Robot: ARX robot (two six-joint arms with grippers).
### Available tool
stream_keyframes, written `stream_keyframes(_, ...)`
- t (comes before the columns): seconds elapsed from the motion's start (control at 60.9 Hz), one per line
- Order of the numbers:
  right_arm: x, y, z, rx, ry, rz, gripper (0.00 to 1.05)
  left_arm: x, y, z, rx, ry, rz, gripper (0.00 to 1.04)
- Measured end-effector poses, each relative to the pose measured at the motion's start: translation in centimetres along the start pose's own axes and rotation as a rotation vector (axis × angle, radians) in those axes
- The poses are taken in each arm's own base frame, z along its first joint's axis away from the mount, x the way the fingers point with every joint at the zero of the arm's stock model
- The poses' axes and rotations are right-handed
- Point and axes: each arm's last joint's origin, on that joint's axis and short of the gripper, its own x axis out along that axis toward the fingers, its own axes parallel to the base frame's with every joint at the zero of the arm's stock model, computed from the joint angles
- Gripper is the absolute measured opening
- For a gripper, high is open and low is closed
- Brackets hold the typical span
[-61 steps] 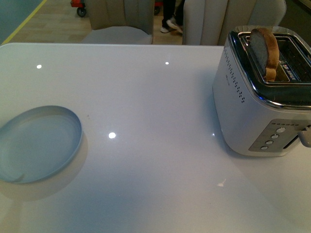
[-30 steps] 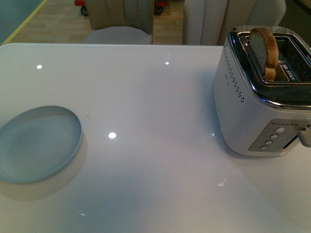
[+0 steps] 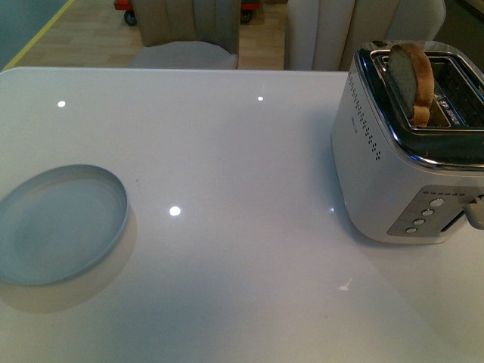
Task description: Left arm holds plate, right arm toasts bread
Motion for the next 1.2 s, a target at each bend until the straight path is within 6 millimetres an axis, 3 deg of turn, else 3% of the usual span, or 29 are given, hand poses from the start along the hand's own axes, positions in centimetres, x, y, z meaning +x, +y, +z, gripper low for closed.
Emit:
stream_keyframes(0.131,0.0,0.0,0.0,0.000,0.000,0.000,0.96,-0.9,0.0,0.2,0.006,-0.008,0.000,0.02)
stream_keyframes(0.558,0.0,0.0,0.0,0.000,0.000,0.000,0.96,-3.1,0.0,0.7,0.014,-0.027,-0.001,0.03)
stream_keyframes(1.198,0.0,0.0,0.0,0.000,0.000,0.000,0.96,-4.8,0.0,0.8,0.015,-0.032,-0.001,0.03)
